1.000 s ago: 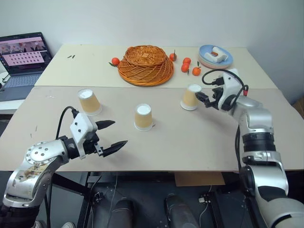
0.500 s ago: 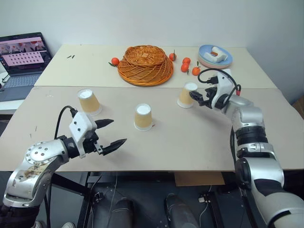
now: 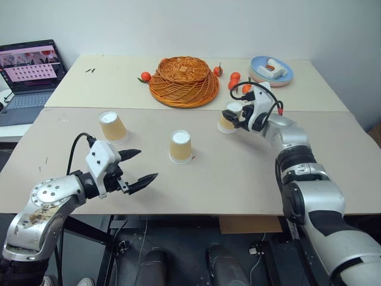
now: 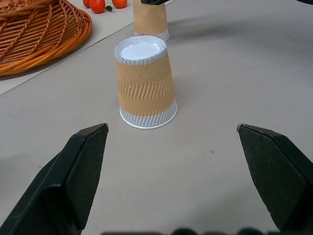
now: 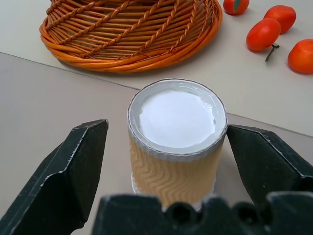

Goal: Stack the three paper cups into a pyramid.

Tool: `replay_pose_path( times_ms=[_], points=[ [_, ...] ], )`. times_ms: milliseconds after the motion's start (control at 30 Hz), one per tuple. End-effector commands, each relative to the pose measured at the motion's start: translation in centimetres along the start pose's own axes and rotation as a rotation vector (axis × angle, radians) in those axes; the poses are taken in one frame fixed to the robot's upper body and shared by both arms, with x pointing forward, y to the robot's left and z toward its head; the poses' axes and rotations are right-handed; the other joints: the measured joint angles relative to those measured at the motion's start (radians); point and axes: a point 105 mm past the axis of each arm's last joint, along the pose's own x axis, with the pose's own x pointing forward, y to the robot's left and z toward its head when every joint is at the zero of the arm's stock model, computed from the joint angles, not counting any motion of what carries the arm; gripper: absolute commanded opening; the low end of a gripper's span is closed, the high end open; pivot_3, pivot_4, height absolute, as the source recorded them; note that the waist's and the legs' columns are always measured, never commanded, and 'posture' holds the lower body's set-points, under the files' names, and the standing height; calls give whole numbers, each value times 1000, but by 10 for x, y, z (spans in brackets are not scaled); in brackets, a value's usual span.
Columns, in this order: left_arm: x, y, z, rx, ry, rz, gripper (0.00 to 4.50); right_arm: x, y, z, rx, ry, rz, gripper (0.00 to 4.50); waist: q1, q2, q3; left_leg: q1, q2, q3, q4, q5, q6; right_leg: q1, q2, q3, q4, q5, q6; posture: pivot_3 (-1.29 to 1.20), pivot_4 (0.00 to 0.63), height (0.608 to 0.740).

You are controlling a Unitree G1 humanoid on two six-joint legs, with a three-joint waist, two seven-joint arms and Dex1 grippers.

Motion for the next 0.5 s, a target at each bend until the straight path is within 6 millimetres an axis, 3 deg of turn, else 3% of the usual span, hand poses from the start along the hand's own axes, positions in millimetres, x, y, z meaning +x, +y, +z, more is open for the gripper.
replay_pose_path(
  times_ms=[33,367,400,500],
  points=[
    [-3,-2,10,32,-23,3,4500,2,0,24,-38,-72,-9,4475,0,0,0,0,0,0,0,0,0,0,0,0,0,0,0,0,150,671],
    [-3,-2,10,30,-21,7,4500,6,6,32,-31,-93,1,4475,-1,0,0,0,0,0,0,0,0,-1,0,0,0,0,0,0,150,671],
    [-3,-2,10,30,-21,8,4500,6,6,33,-30,-94,3,3975,-1,0,0,0,0,0,0,0,0,-1,0,0,0,0,0,0,150,671],
    [-3,-1,10,32,-18,10,4500,6,8,33,-30,-96,8,3113,-1,0,0,0,0,0,0,0,0,-1,0,0,0,0,0,0,150,671]
  ],
)
